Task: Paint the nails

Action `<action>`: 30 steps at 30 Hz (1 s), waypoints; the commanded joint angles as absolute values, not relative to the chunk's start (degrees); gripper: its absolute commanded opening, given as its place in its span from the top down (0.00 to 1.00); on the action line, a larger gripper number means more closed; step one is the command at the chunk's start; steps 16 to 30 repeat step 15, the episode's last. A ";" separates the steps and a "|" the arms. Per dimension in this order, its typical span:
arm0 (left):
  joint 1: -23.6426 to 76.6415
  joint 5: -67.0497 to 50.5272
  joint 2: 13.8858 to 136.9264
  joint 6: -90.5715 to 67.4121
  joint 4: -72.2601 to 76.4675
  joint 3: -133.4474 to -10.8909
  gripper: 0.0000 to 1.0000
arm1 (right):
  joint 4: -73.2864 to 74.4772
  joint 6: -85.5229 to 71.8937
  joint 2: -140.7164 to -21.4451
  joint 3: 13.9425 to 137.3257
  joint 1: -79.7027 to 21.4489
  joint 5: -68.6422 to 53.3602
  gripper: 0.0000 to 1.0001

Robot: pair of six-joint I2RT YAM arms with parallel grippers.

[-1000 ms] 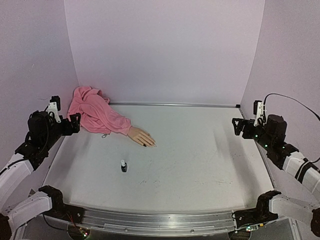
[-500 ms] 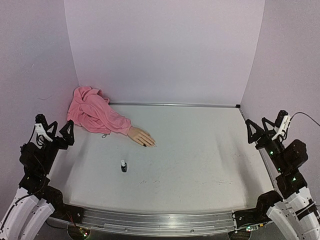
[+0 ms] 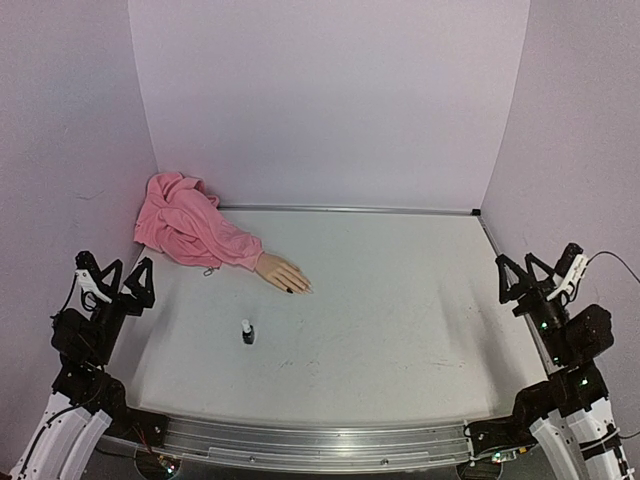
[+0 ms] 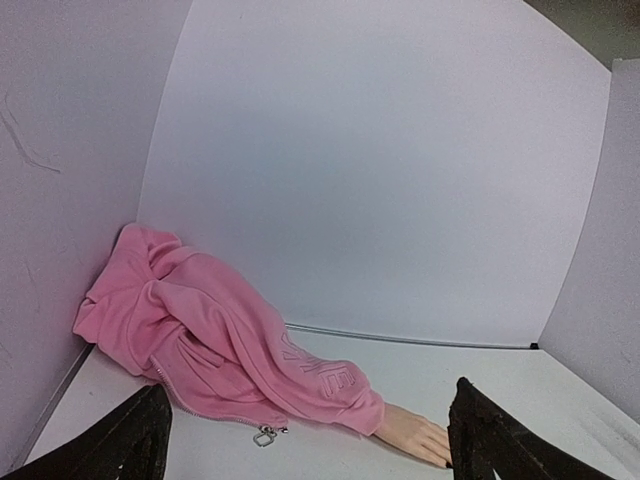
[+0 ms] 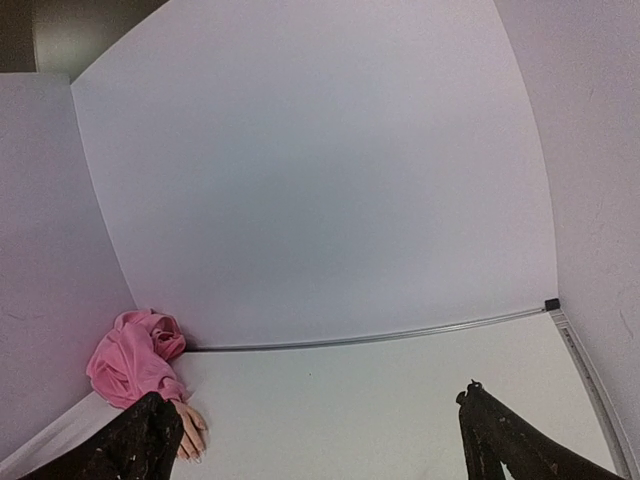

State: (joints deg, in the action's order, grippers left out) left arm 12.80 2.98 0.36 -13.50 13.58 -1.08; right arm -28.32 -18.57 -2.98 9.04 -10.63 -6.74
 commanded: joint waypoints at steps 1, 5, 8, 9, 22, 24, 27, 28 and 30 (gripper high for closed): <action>12.87 2.15 -6.05 -13.18 15.68 -2.33 0.02 | -31.16 -20.74 -4.74 9.80 -10.58 -5.79 0.02; 12.87 1.76 -4.18 -12.88 15.58 -2.74 0.02 | -31.16 -20.53 -4.62 9.73 -10.62 -5.00 0.02; 12.92 2.21 -4.41 -12.58 15.56 -2.72 0.02 | -31.47 -21.34 -3.73 9.33 -10.63 -3.96 0.02; 12.85 2.35 -4.47 -12.45 15.56 -2.64 0.02 | -31.50 -21.49 -3.62 9.24 -10.63 -3.80 0.02; 12.88 2.20 -4.22 -12.23 15.29 -2.81 0.02 | -31.28 -22.05 -2.72 8.78 -10.61 -2.37 0.02; 12.88 2.20 -4.22 -12.23 15.29 -2.81 0.02 | -31.28 -22.05 -2.72 8.78 -10.61 -2.37 0.02; 12.88 2.20 -4.22 -12.23 15.29 -2.81 0.02 | -31.28 -22.05 -2.72 8.78 -10.61 -2.37 0.02; 12.88 2.20 -4.22 -12.23 15.29 -2.81 0.02 | -31.28 -22.05 -2.72 8.78 -10.61 -2.37 0.02; 12.88 2.20 -4.22 -12.23 15.29 -2.81 0.02 | -31.28 -22.05 -2.72 8.78 -10.61 -2.37 0.02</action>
